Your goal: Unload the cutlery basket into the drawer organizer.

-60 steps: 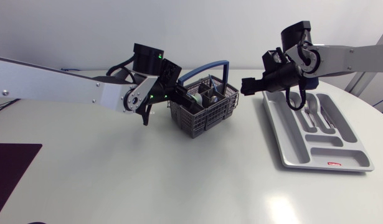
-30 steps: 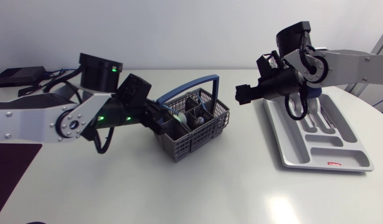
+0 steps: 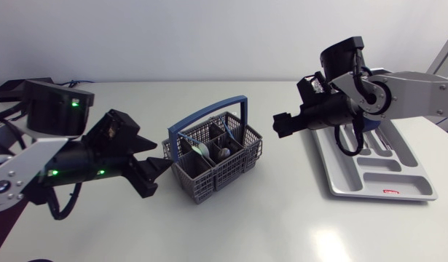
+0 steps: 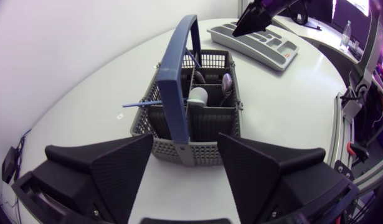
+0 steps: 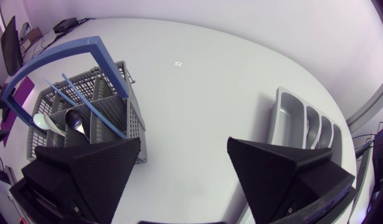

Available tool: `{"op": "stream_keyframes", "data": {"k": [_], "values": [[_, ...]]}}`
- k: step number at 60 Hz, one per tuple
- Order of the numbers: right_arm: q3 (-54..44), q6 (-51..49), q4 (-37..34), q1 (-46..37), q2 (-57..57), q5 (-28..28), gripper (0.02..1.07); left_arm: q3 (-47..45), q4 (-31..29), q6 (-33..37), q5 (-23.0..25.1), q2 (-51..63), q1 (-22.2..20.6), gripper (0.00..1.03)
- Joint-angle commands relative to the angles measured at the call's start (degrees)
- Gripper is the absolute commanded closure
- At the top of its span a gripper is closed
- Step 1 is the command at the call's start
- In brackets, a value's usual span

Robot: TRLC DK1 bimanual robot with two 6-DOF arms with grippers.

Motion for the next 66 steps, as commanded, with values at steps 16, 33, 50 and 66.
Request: {"op": "stream_keyframes", "data": {"k": [16,33,50,66], "values": [[1.07,-1.72,4.12,-0.89,8.36,-2.25,0.40,-5.21,-1.99,6.06,-0.93,-1.01,7.35,0.41],[6.87,-0.58,6.06,-1.33,14.95,-7.87,0.92,-3.89,10.05,5.53,0.13,12.61,7.88,0.80],[6.96,0.12,1.75,0.52,14.95,-14.02,0.93,0.68,15.85,3.95,4.87,22.63,10.78,0.83],[0.28,0.21,0.08,2.54,7.92,-17.28,0.93,4.55,18.22,2.55,7.51,27.99,10.95,0.83]]}}
